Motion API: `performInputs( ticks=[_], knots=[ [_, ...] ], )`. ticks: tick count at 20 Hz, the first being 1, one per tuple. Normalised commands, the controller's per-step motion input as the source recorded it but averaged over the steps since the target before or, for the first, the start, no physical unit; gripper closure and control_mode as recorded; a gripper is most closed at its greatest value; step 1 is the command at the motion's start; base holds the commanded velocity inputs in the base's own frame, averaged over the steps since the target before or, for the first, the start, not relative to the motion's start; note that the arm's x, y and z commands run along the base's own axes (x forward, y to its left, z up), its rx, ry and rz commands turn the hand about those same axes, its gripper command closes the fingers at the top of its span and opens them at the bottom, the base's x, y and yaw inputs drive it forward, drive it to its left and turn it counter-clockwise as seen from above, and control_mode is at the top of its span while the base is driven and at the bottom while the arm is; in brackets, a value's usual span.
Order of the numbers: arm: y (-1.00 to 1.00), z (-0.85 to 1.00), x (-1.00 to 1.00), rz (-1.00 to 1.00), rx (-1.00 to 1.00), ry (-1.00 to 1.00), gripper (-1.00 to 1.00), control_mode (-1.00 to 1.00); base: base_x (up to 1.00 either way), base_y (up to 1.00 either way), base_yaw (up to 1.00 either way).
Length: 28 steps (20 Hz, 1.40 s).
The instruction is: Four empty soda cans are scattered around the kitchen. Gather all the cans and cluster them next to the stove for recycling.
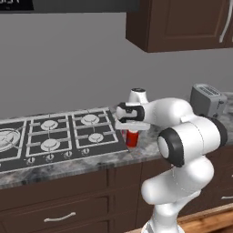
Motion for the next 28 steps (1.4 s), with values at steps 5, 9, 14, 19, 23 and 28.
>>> performInputs(
  ticks=[5, 9, 14, 19, 23, 28],
  knots=[
    [-0.35, -0.13, 0.25, 0.00, 0.00, 0.01, 1.00, -1.00, 0.00, 0.00, 0.00],
    [-0.25, -0.17, 0.05, 0.00, 0.00, -0.05, 1.00, -1.00, 0.00, 0.00, 0.00],
    [0.01, -0.15, -0.06, -0.02, 0.03, -0.16, 1.00, -1.00, 0.00, 0.00, 0.00],
    [0.04, -0.23, -0.06, -0.07, 0.06, -0.06, 1.00, -1.00, 0.00, 0.00, 0.00],
    [0.02, -0.15, 0.11, -0.04, 0.04, -0.09, 1.00, -1.00, 0.00, 0.00, 0.00],
    [0.03, -0.19, 0.27, -0.03, 0.00, -0.10, 1.00, -1.00, 0.00, 0.00, 0.00]
  ],
)
